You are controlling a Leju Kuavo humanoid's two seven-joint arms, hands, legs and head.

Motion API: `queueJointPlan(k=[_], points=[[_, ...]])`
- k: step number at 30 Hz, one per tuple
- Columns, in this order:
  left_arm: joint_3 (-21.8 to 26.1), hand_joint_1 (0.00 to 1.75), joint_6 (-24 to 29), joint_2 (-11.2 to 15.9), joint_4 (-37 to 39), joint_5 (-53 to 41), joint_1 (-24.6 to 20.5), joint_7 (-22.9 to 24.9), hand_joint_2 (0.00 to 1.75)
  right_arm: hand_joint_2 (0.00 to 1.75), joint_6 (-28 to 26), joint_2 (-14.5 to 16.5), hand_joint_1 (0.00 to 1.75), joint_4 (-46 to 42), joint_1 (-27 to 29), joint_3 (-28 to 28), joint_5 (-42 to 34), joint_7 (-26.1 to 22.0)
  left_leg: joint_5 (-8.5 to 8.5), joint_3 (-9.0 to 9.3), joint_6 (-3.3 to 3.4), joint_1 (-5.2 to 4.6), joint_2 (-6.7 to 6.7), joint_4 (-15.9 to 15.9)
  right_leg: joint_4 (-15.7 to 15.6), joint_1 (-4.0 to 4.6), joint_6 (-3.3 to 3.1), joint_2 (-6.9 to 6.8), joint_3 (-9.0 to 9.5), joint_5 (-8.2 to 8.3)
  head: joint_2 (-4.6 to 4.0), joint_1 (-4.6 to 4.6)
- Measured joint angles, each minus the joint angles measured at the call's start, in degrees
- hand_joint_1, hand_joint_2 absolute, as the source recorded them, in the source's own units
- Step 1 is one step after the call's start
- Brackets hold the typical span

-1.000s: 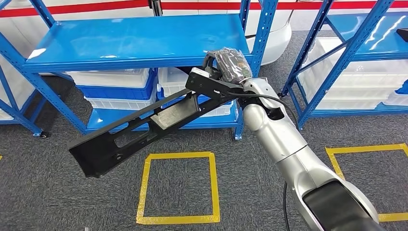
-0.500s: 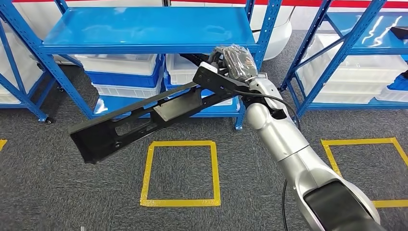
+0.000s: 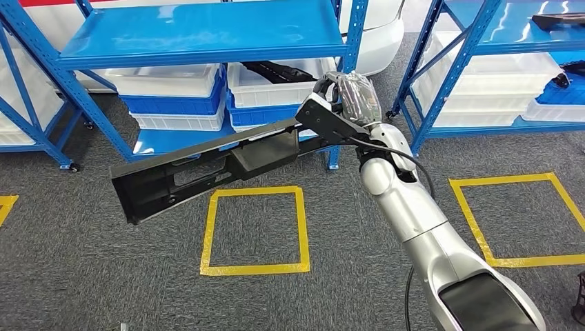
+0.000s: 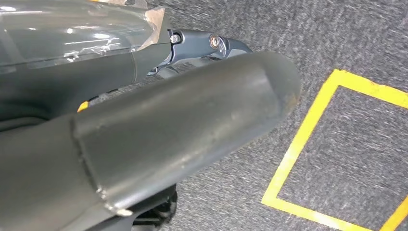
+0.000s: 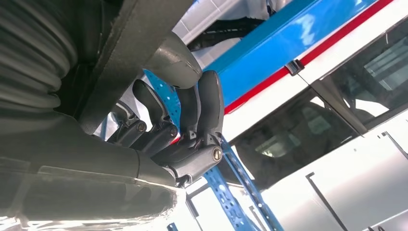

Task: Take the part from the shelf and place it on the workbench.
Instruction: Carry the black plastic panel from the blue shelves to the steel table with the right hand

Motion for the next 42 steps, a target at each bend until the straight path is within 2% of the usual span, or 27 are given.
queueJointPlan(k=[1,2,3,5,6,7,9,10,12,14,15,16,17,19,21,22,24,26,27,29,31,32,33,35,37,39,42], points=[[-0.01,0.00,0.00,0.01,0.00,0.00,-0.03,0.01,0.00,1.75,-0.01,-0.09,1.75,-0.03,0.28,-0.07,-0.01,-0.04,0.37,0.55,-0.05,0.01,-0.03,1.61,0.06,0.05,0.10,0.01,-0.83,0.64,0.00,-0.02],[-0.01,0.00,0.00,0.01,0.00,0.00,-0.06,0.01,0.00,1.75,-0.01,-0.19,1.75,-0.04,0.52,-0.12,-0.02,-0.07,1.46,2.14,0.04,0.01,-0.06,1.09,0.12,0.09,0.25,0.03,-1.62,1.21,0.00,-0.01],[0.00,0.00,0.01,0.01,0.00,0.00,-0.13,0.01,0.00,1.75,-0.01,-0.29,1.75,-0.10,0.66,-0.19,-0.02,-0.09,2.48,4.95,0.27,0.00,-0.12,-1.71,0.19,0.11,0.42,0.05,-2.31,1.77,0.00,-0.02],[0.00,0.00,-0.02,0.09,-0.05,-0.02,-0.41,-0.01,0.00,1.75,-0.10,-0.45,1.75,-0.40,0.73,-0.42,-0.10,-0.12,2.27,11.71,0.97,-0.18,-0.34,-10.00,0.33,0.29,0.95,0.06,-3.34,2.69,0.00,0.02],[0.00,0.00,-0.07,0.14,-0.08,-0.04,-0.56,-0.02,0.00,1.75,-0.27,-0.55,1.75,-0.57,0.71,-0.55,-0.30,-0.17,1.67,14.02,1.34,-0.37,-0.43,-13.23,0.29,0.37,1.34,0.00,-3.62,3.20,-0.01,0.05],[-0.01,0.00,-0.13,0.19,-0.11,-0.07,-0.69,-0.03,0.00,1.75,-0.48,-0.62,1.75,-0.72,0.73,-0.69,-0.60,-0.22,1.15,15.11,1.68,-0.60,-0.48,-15.02,0.19,0.38,1.77,-0.08,-3.80,3.66,-0.01,0.03],[-0.01,0.00,-0.25,0.19,-0.11,-0.10,-0.86,-0.04,0.00,1.75,-0.86,-0.90,1.75,-0.82,0.93,-1.15,-1.37,-0.39,1.93,14.95,2.50,-0.76,-0.35,-16.05,0.03,0.39,2.58,-0.18,-4.04,4.42,-0.01,0.04],[-0.02,0.00,-0.29,0.15,-0.11,-0.07,-0.93,-0.05,0.00,1.75,-0.96,-1.13,1.75,-0.85,1.09,-1.47,-1.85,-0.54,2.67,14.66,3.00,-0.71,-0.19,-16.50,0.52,0.44,2.70,-0.10,-4.55,3.88,0.00,0.04],[-0.03,0.00,-0.49,0.06,-0.11,0.04,-1.11,-0.09,0.00,1.75,-1.12,-1.77,1.75,-0.86,1.40,-2.11,-2.97,-1.05,4.41,13.49,3.84,-0.48,0.17,-17.25,4.54,0.56,2.26,0.09,-6.40,0.23,0.00,0.31],[-0.03,0.00,-0.70,0.05,-0.11,0.27,-1.23,-0.18,0.00,1.75,-1.22,-2.23,1.75,-0.84,1.85,-2.67,-4.14,-1.68,5.88,11.66,4.07,-0.55,0.29,-17.28,11.86,0.35,1.90,0.17,-8.56,-4.44,0.00,0.55],[-0.03,0.00,-0.76,0.04,-0.11,0.44,-1.24,-0.22,0.00,1.75,-1.26,-2.40,1.75,-0.82,2.14,-2.90,-4.63,-1.96,6.60,10.68,3.98,-0.55,0.32,-17.26,14.96,0.19,2.18,0.17,-9.04,-5.51,0.00,0.59],[-0.03,0.00,-0.79,0.01,-0.10,0.64,-1.23,-0.28,0.00,1.75,-1.28,-2.48,1.75,-0.80,2.39,-3.05,-5.03,-2.18,7.36,9.67,3.87,-0.54,0.35,-17.21,16.57,0.01,2.78,0.17,-8.74,-5.40,0.00,0.62],[-0.03,0.00,-0.80,-0.03,-0.10,0.90,-1.21,-0.37,0.00,1.75,-1.30,-2.54,1.75,-0.79,2.55,-3.16,-5.35,-2.36,8.10,8.67,3.70,-0.50,0.38,-17.15,16.21,-0.19,3.52,0.16,-7.50,-4.36,0.00,0.67],[-0.02,0.00,-0.58,-0.13,-0.09,1.29,-1.13,-0.79,0.00,1.75,-1.43,-2.54,1.75,-0.78,2.59,-3.29,-5.88,-2.66,9.41,6.82,3.11,-0.46,0.39,-16.97,10.14,-0.53,4.44,0.13,-2.25,-2.56,0.00,0.69],[0.00,0.00,0.24,-0.17,-0.08,1.78,-0.99,-1.18,0.00,1.75,-1.77,-2.32,1.75,-0.80,2.53,-3.41,-6.42,-3.02,10.44,5.75,2.32,-0.58,0.42,-16.74,2.40,-0.21,3.98,0.24,2.85,-3.64,-0.01,0.65],[0.03,0.00,0.80,-0.17,-0.08,2.06,-0.86,-1.25,0.00,1.75,-2.01,-2.20,1.75,-0.81,2.50,-3.52,-6.71,-3.24,10.93,5.56,1.97,-0.65,0.44,-16.73,0.32,0.04,3.55,0.30,4.00,-4.44,-0.01,0.60],[0.16,0.00,1.65,-0.16,-0.07,2.68,-0.53,-1.25,0.00,1.75,-2.38,-1.97,1.75,-0.80,2.45,-3.76,-7.21,-3.54,11.60,5.46,1.35,-0.49,0.43,-16.84,-0.35,-0.08,2.64,0.30,3.78,-4.30,-0.01,0.55],[0.31,0.00,1.90,-0.16,-0.07,3.30,-0.19,-1.27,0.00,1.75,-2.54,-1.68,1.75,-0.81,2.24,-3.89,-7.46,-3.63,10.85,5.02,0.86,-0.13,0.29,-16.27,-0.37,-0.64,1.63,0.22,3.73,-3.63,0.00,0.55],[0.39,0.00,1.85,-0.16,-0.07,3.66,-0.02,-1.32,0.00,1.75,-2.55,-1.45,1.75,-0.82,2.07,-3.90,-7.52,-3.63,9.33,4.48,0.68,0.00,0.22,-14.99,-0.40,-0.88,1.06,0.15,3.64,-3.22,0.00,0.50],[0.59,0.00,1.66,-0.17,-0.07,4.19,0.24,-1.47,0.00,1.75,-2.55,-0.84,1.75,-0.84,1.57,-3.90,-7.67,-3.57,4.51,2.38,0.30,0.05,0.02,-8.70,-0.35,-0.70,0.37,0.13,2.99,-2.50,0.00,0.43],[0.92,0.00,1.55,-0.15,-0.07,4.47,0.41,-1.63,0.00,1.75,-2.55,-0.27,1.75,-0.84,1.17,-3.90,-7.80,-3.38,0.81,0.05,-0.14,0.08,-0.17,-0.79,-0.27,-0.54,0.24,0.11,2.26,-1.88,0.00,0.40],[1.06,0.00,1.55,-0.15,-0.07,4.52,0.47,-1.67,0.00,1.75,-2.55,-0.09,1.75,-0.83,1.09,-3.90,-7.84,-3.28,0.64,0.01,-0.26,0.13,-0.19,0.81,-0.24,-0.50,0.34,0.10,2.02,-1.71,0.00,0.40],[1.19,0.00,1.56,-0.15,-0.07,4.57,0.53,-1.71,0.00,1.75,-2.55,0.07,1.75,-0.82,1.03,-3.90,-7.87,-3.22,1.37,1.07,-0.30,0.20,-0.17,0.22,-0.20,-0.49,0.44,0.10,1.88,-1.59,0.00,0.40],[1.34,0.00,1.59,-0.10,-0.07,4.80,0.57,-1.81,0.00,1.75,-2.55,0.42,1.75,-0.82,0.71,-3.90,-7.88,-3.19,4.02,5.85,-0.12,0.40,-0.17,-6.65,-0.05,-0.49,0.59,0.09,1.76,-1.52,0.00,0.40],[1.49,0.00,1.63,-0.01,-0.07,4.98,0.54,-1.95,0.00,1.75,-2.56,0.78,1.75,-0.84,0.20,-3.89,-7.82,-3.16,5.26,9.83,0.30,0.31,-0.28,-13.01,0.14,-0.20,0.93,0.11,1.42,-1.43,0.00,0.44],[1.61,0.00,1.66,0.03,-0.07,5.01,0.49,-2.08,0.00,1.75,-2.56,1.06,1.75,-0.85,-0.08,-3.88,-7.73,-3.10,5.08,10.71,0.61,0.09,-0.36,-15.07,0.35,0.28,1.37,0.14,0.92,-1.36,0.00,0.53],[1.68,0.00,1.67,0.03,-0.07,5.05,0.47,-2.14,0.00,1.75,-2.57,1.19,1.75,-0.85,-0.11,-3.90,-7.69,-3.04,5.20,10.33,0.84,-0.47,-0.41,-15.52,0.46,0.65,1.88,0.09,0.42,-1.19,0.00,0.73]])
